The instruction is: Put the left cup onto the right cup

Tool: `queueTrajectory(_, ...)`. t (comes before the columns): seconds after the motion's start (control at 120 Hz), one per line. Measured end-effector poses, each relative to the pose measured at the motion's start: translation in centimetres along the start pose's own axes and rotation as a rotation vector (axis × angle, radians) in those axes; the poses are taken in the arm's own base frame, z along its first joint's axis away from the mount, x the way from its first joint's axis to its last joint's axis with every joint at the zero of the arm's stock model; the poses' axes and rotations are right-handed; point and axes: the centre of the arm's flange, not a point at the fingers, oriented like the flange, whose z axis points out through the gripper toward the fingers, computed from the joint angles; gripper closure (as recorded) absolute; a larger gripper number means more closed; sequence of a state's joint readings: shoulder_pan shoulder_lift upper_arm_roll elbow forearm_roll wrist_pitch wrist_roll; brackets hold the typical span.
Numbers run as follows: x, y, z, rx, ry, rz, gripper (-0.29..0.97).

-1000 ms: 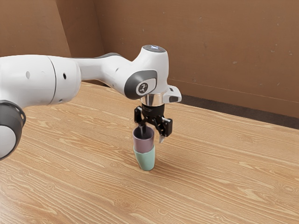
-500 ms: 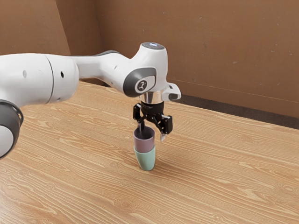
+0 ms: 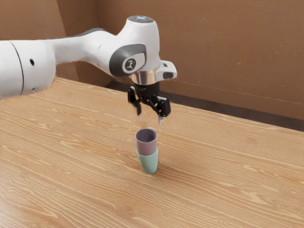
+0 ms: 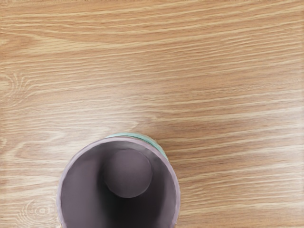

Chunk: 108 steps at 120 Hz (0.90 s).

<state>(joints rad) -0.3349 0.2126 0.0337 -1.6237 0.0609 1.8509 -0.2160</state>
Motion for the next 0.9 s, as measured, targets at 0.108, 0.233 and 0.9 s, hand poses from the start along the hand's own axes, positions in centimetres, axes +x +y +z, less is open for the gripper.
queueTrajectory(0.108,-1.5,-0.8,-3.7,-0.007,0.027,0.007,0.02)
queueTrajectory(0.233,-4.0,-1.8,-9.0,-0.015,0.056,0.024,0.02)
queueTrajectory(0.9,-8.2,-1.3,-16.2,-0.002,-0.022,0.141,0.02)
